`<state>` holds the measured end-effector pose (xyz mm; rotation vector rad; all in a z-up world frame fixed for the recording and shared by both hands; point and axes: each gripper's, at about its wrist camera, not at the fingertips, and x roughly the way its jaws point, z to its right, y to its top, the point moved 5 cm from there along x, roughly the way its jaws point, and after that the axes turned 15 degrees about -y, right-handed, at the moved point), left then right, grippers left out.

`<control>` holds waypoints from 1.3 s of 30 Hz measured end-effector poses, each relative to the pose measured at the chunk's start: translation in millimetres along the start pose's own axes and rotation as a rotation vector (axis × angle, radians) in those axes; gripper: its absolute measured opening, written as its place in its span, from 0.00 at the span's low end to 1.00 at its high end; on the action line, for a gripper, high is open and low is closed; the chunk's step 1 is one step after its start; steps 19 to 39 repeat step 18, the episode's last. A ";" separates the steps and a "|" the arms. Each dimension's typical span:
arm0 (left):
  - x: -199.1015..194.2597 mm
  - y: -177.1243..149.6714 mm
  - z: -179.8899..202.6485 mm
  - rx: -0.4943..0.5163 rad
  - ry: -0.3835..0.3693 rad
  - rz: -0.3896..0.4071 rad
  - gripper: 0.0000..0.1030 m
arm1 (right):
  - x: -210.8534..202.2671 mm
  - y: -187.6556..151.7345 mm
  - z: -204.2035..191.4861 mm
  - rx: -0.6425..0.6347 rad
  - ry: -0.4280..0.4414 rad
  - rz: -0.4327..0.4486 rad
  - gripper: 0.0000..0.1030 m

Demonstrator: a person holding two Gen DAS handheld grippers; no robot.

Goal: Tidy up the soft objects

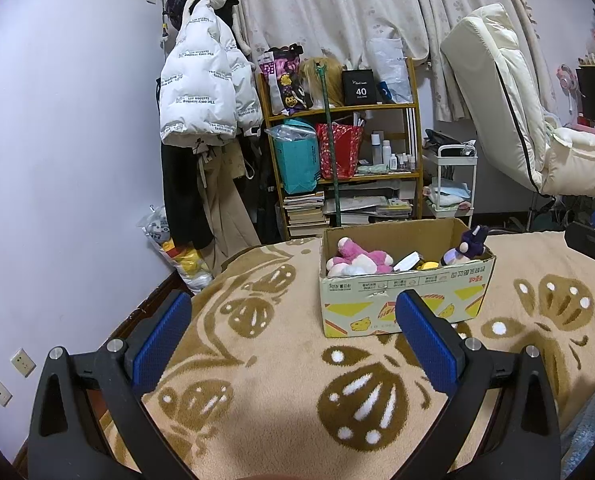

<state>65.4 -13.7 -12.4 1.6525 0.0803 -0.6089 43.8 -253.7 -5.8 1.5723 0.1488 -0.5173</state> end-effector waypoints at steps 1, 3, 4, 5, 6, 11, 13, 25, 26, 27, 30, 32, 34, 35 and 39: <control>0.1 0.0 0.0 0.000 -0.001 0.000 0.98 | -0.6 -0.8 0.6 -0.002 -0.001 -0.001 1.00; 0.5 -0.4 0.0 -0.002 -0.001 -0.002 0.98 | -0.5 -0.4 0.7 0.000 0.001 -0.002 1.00; 0.5 -0.7 0.2 -0.001 0.001 -0.002 0.98 | -0.1 0.2 0.2 0.000 0.000 -0.002 1.00; 0.3 -0.7 0.2 0.000 0.000 -0.002 0.98 | -1.0 -0.9 1.3 0.001 0.000 -0.003 1.00; 0.3 -0.7 0.4 -0.001 -0.004 -0.002 0.98 | -1.0 -0.6 1.3 0.001 0.000 -0.002 1.00; 1.1 -1.3 1.7 0.002 -0.009 -0.002 0.98 | -0.6 0.3 2.5 0.001 0.001 -0.002 1.00; 1.4 -1.9 2.4 0.003 -0.009 -0.006 0.98 | -1.4 -0.4 3.6 0.001 0.000 -0.003 1.00; 1.0 -3.4 4.0 0.008 -0.010 -0.008 0.98 | -0.3 1.4 3.9 0.000 0.004 -0.003 1.00; 1.0 -3.4 4.0 0.008 -0.010 -0.008 0.98 | -0.3 1.4 3.9 0.000 0.004 -0.003 1.00; 1.0 -3.4 4.0 0.008 -0.010 -0.008 0.98 | -0.3 1.4 3.9 0.000 0.004 -0.003 1.00; 1.0 -3.4 4.0 0.008 -0.010 -0.008 0.98 | -0.3 1.4 3.9 0.000 0.004 -0.003 1.00; 1.0 -3.4 4.0 0.008 -0.010 -0.008 0.98 | -0.3 1.4 3.9 0.000 0.004 -0.003 1.00; 1.0 -3.4 4.0 0.008 -0.010 -0.008 0.98 | -0.3 1.4 3.9 0.000 0.004 -0.003 1.00; 1.0 -3.4 4.0 0.008 -0.010 -0.008 0.98 | -0.3 1.4 3.9 0.000 0.004 -0.003 1.00; 1.0 -3.4 4.0 0.008 -0.010 -0.008 0.98 | -0.3 1.4 3.9 0.000 0.004 -0.003 1.00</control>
